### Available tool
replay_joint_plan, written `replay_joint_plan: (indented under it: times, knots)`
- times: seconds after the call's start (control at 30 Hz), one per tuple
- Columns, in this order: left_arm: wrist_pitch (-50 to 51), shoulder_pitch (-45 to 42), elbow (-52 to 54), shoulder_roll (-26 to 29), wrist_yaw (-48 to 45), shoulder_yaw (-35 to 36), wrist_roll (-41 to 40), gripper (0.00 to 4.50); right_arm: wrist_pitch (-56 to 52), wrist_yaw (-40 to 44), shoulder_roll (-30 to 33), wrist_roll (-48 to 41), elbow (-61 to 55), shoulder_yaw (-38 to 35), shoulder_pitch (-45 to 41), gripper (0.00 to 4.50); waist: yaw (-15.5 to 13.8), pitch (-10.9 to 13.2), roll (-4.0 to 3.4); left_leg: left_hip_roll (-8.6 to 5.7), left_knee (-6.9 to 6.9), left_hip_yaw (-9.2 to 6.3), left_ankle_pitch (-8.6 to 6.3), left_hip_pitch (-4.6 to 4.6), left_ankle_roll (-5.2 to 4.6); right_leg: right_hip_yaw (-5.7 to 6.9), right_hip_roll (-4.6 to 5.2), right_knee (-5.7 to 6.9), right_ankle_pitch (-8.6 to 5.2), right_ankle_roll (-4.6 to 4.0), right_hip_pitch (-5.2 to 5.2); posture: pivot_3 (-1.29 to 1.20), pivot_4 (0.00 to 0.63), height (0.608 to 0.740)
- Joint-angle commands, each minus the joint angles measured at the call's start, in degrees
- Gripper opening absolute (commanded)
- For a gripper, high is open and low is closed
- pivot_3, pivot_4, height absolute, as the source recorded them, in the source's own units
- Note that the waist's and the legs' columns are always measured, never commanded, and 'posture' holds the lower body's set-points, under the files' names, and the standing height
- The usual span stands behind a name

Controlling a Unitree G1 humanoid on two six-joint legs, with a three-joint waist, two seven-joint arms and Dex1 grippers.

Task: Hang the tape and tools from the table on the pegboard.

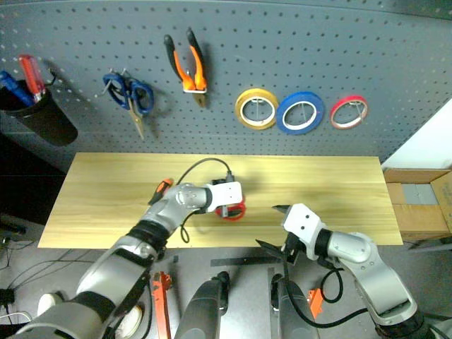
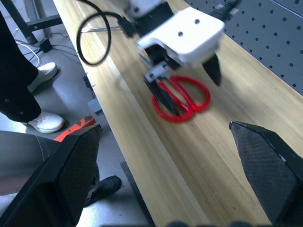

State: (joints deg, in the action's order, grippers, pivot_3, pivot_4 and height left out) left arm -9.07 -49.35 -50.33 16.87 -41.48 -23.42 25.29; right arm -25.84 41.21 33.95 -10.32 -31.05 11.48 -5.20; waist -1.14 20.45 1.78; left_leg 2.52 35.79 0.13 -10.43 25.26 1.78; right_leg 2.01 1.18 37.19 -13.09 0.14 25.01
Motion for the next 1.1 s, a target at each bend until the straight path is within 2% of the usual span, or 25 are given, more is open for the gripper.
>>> replay_joint_plan:
  times: [0.03,0.17,0.33,0.6,0.77,0.97,1.1]
  knots:
    - [-0.25,-0.85,-8.58,-2.45,3.89,-2.41,2.33,4.48,0.07,0.16,0.55,-1.0,-2.07,-1.45,0.63,4.5,-0.01,0.0,0.0,0.0,0.0,0.0,0.0,0.0,0.0,0.01,0.0,-0.01,0.0,0.01,0.0,-0.02,0.398,0.74]
    - [-1.78,-4.39,-15.61,-2.93,7.87,-3.22,3.44,4.48,-0.47,-0.16,0.83,-1.13,-3.29,-2.05,1.54,4.5,0.11,-0.01,0.01,0.01,0.03,-0.01,0.0,-0.01,0.0,0.05,-0.02,0.01,0.02,0.03,-0.01,-0.03,0.394,0.74]
    - [-3.24,-6.62,-19.36,-0.21,9.57,-3.55,3.8,4.48,-0.87,-0.67,0.89,-1.04,-4.41,-2.67,2.77,4.5,1.14,-0.02,0.02,0.03,0.04,0.01,0.0,-0.01,0.0,0.04,-0.01,-0.01,0.05,0.1,-0.02,-0.04,0.386,0.74]
    - [-4.68,-6.99,-19.89,5.36,9.1,-3.66,3.94,4.48,-0.67,-1.3,0.62,-0.95,-4.76,-2.48,3.32,4.5,2.7,-0.02,0.02,0.1,-0.04,0.07,0.0,-0.11,0.01,0.06,-0.04,0.02,0.05,0.09,-0.01,-0.03,0.378,0.74]
    - [-4.59,-6.76,-18.09,5.14,8.91,-2.26,2.39,4.48,-0.07,-0.82,0.62,-1.13,-3.92,-2.3,2.62,4.5,2.65,-0.02,0.02,0.07,-0.04,0.11,0.0,-0.1,0.01,0.05,-0.02,0.0,0.05,0.1,0.0,-0.02,0.375,0.74]
    - [-1.43,-5.28,-10.66,4.62,7.72,2.86,-2.55,4.48,0.55,0.66,0.77,-1.6,-3.17,-2.2,1.17,4.5,2.53,-0.01,0.02,0.07,-0.06,0.09,0.0,-0.03,0.01,0.06,-0.01,-0.02,0.05,0.09,0.04,0.0,0.378,0.74]
    - [8.55,0.78,6.26,5.5,4.57,8.19,-8.11,4.48,0.77,1.37,0.42,-1.94,-2.81,-1.96,0.04,4.5,2.56,0.0,0.01,0.05,-0.02,0.07,0.01,0.35,0.01,0.08,-0.02,-0.03,0.06,0.11,0.36,0.01,0.381,0.74]
